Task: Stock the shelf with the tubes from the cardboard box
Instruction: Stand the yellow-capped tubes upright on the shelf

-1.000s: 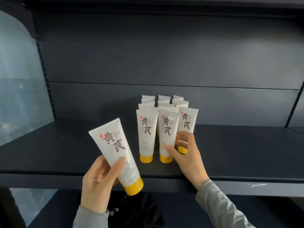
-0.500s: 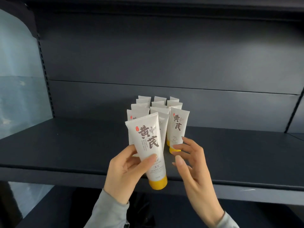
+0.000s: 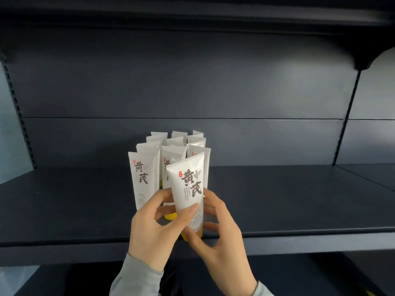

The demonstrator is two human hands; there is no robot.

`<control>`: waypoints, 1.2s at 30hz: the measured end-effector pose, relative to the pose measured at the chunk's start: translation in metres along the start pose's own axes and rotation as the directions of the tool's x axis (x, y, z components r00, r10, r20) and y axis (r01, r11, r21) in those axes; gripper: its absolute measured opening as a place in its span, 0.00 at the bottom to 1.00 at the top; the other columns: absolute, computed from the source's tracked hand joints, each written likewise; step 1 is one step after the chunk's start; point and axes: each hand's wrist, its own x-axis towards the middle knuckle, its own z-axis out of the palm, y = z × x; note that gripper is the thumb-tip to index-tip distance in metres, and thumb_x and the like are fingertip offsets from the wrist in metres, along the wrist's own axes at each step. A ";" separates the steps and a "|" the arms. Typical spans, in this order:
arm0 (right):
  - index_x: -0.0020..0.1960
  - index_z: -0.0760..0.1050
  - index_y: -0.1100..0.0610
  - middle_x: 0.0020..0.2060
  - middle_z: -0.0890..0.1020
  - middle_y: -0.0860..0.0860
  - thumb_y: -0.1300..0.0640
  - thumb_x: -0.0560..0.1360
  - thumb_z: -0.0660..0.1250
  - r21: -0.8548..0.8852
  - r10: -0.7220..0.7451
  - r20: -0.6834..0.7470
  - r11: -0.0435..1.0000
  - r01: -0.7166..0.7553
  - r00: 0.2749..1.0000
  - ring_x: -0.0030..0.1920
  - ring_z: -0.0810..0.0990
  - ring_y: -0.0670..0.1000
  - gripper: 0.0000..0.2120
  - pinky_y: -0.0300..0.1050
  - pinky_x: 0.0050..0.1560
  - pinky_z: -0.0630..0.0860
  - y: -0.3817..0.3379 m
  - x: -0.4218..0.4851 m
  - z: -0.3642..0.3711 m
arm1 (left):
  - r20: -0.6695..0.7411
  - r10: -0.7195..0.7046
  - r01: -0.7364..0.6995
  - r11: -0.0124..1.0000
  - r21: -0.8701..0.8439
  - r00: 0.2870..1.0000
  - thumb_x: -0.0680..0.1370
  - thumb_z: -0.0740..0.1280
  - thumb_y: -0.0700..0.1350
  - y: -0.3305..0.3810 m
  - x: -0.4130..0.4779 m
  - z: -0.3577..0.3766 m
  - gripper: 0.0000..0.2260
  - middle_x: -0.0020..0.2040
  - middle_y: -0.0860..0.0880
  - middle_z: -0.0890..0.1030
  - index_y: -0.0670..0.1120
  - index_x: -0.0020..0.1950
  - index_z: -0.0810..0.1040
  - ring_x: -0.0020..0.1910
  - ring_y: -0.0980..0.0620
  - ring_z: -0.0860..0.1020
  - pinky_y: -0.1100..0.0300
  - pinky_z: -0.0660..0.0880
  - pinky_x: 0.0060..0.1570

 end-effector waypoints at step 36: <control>0.66 0.63 0.49 0.57 0.75 0.43 0.58 0.73 0.71 -0.141 0.321 -0.032 0.936 -0.322 0.947 0.56 0.76 0.43 0.27 0.31 0.48 0.74 0.041 0.047 0.004 | 0.061 -0.039 -0.027 0.587 0.809 0.997 0.69 0.42 0.69 -0.050 -0.029 -0.104 0.37 0.74 0.52 0.63 0.53 0.74 0.58 0.73 0.50 0.61 0.47 0.55 0.72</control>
